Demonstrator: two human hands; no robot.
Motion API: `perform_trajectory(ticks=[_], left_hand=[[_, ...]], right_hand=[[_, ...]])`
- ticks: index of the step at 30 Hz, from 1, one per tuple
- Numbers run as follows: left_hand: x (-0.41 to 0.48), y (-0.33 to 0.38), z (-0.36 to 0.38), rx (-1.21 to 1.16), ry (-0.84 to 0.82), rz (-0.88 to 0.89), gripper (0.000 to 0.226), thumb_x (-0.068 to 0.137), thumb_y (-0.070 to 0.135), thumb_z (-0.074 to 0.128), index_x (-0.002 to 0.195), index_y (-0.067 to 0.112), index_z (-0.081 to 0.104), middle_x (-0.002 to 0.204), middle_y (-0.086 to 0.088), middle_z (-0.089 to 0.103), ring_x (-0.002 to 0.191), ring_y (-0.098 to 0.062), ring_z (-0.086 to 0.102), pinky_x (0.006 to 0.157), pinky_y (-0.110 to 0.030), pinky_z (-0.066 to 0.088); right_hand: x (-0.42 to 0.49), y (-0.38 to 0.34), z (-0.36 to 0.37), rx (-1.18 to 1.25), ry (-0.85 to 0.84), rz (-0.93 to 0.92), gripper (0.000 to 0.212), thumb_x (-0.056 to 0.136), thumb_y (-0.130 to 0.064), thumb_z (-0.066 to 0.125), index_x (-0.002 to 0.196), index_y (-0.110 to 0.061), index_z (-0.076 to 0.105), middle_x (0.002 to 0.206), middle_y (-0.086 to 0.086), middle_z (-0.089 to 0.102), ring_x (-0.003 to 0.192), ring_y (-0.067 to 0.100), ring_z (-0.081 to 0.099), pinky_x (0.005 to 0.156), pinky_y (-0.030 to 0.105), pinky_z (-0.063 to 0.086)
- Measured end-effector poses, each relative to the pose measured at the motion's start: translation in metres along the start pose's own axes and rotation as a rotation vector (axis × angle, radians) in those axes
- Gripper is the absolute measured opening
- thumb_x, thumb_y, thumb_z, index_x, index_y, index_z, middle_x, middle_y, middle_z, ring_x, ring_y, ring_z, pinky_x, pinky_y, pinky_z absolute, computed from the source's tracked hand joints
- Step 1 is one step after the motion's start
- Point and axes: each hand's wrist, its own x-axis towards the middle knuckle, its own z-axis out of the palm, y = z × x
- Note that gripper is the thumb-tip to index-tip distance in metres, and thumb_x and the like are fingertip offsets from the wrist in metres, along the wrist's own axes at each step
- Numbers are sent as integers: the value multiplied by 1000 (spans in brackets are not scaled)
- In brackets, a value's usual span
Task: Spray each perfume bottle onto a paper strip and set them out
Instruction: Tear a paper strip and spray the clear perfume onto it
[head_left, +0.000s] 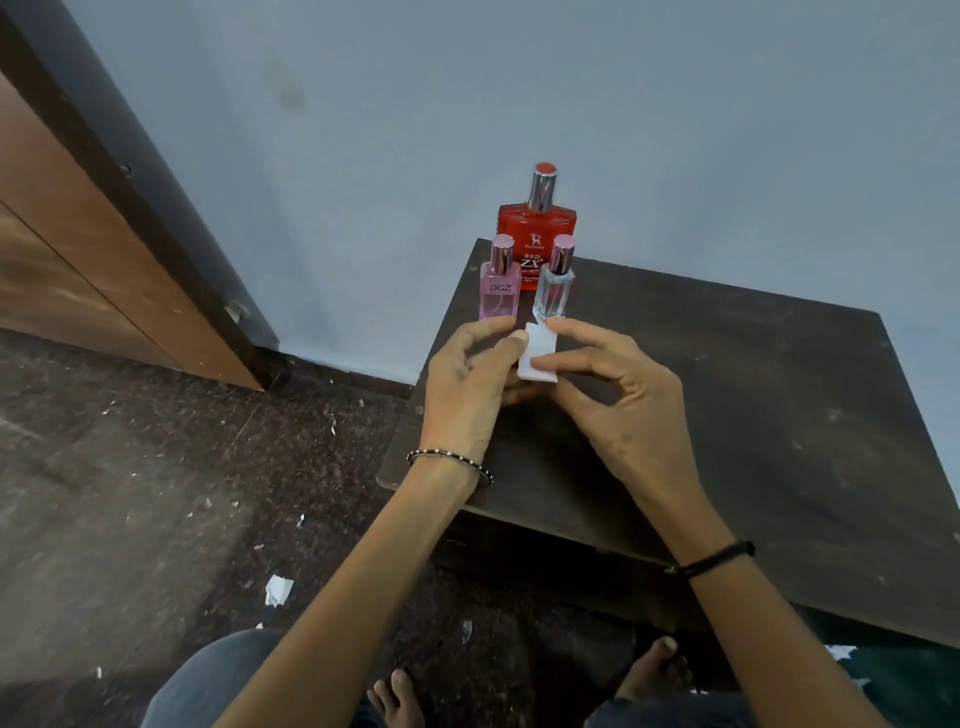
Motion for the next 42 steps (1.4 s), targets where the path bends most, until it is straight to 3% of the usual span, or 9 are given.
perform_trajectory(ticks=[4,9,14,19,24,29,35,39,42], left_hand=[[1,-7,2,120,6,42,32,93,12,70,124,13,63,79,-2,79,82,-15,77,72,-31,62],[4,-10,5,217,33,105,18,96,14,66,112,22,65,93,-13,77,96,-32,73,87,-55,59],[3,-12,13,357,46,142,19,101,17,58,113,19,72,108,4,74,103,-13,69,93,-45,58],[4,-11,13,442,64,180,24,101,14,56,119,16,72,110,4,74,103,-10,68,94,-37,57],[1,-10,13,479,50,225,25,100,10,56,118,14,73,111,3,75,103,-6,68,95,-20,53],[3,-12,13,502,77,210,25,99,12,57,114,19,75,102,14,72,94,3,65,79,-1,47],[-1,-10,18,492,58,225,25,98,11,59,114,21,75,98,20,70,88,10,63,74,0,46],[-4,-9,25,479,4,245,23,97,11,61,112,20,76,98,19,71,86,16,62,77,-1,47],[-8,-7,34,395,-30,221,21,99,18,59,108,19,78,99,10,77,92,2,69,84,-14,53]], right_hand=[[1,6,-5,21,0,58,20,89,-4,73,102,-17,81,132,-6,68,119,8,63,101,27,52],[10,10,-5,16,128,196,24,92,-8,71,110,-23,75,122,-14,71,108,-2,67,92,18,55],[34,12,7,-40,185,295,45,89,-44,75,125,-20,62,123,-8,69,105,-1,65,78,3,49],[66,13,25,-110,107,315,74,78,-57,79,133,-16,53,121,-8,62,100,2,60,70,0,39],[74,17,32,-202,107,238,44,88,-39,77,121,-14,61,97,-17,57,74,-17,51,60,-6,39],[57,14,16,-199,110,218,20,94,-35,69,103,-27,53,83,-20,58,77,-5,62,65,6,44],[19,7,-9,-124,118,279,23,97,-39,63,111,-26,52,104,-12,63,78,-6,63,58,6,47],[-1,3,-16,118,83,350,12,98,-35,57,103,-26,53,84,-2,72,63,3,68,54,15,52],[-5,3,-16,218,18,391,10,98,-33,56,103,-25,58,87,2,71,67,6,64,63,26,53]])
